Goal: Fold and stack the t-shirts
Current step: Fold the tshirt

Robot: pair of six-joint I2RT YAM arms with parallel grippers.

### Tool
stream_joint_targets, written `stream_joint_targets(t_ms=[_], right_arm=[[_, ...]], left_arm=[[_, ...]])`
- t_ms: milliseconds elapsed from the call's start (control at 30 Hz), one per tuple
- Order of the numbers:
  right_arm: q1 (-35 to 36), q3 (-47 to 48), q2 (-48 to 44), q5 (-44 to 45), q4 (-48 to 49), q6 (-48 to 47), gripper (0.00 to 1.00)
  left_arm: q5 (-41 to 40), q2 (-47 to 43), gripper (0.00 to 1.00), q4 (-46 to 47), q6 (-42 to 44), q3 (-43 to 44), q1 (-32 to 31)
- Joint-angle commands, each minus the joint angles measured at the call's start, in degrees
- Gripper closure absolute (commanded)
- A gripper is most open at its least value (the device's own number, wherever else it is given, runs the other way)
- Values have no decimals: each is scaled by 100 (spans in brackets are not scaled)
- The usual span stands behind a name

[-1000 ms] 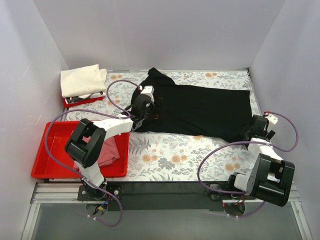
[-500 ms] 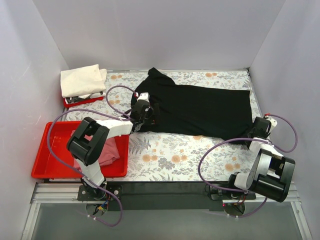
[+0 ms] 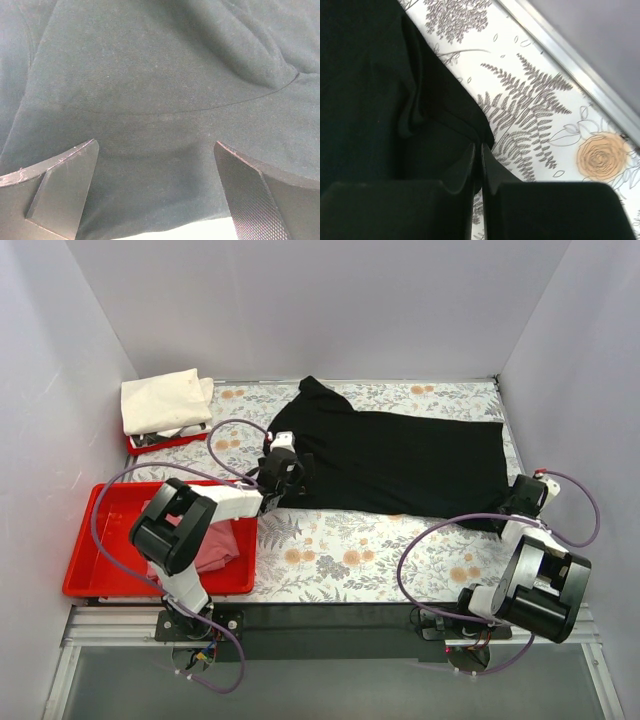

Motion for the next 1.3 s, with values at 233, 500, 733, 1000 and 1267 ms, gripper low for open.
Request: stream_joint_targets(t_ms=[233, 500, 733, 1000, 1267], right_arm=[[-262, 762, 459, 529, -57, -329, 99], [-288, 753, 310, 414, -48, -320, 94], [-288, 473, -637, 379, -127, -268, 49], [-288, 235, -1378, -464, -83, -250, 39], [-279, 270, -895, -1220, 303, -188, 43]], left_arm=[[465, -938, 7, -489, 20, -907, -174], [334, -1430, 7, -648, -394, -1416, -675], [228, -2281, 7, -876, -684, -1689, -886], [140, -2697, 7, -1263, -377, -856, -904], [193, -1635, 7, -1254, -157, -64, -904]])
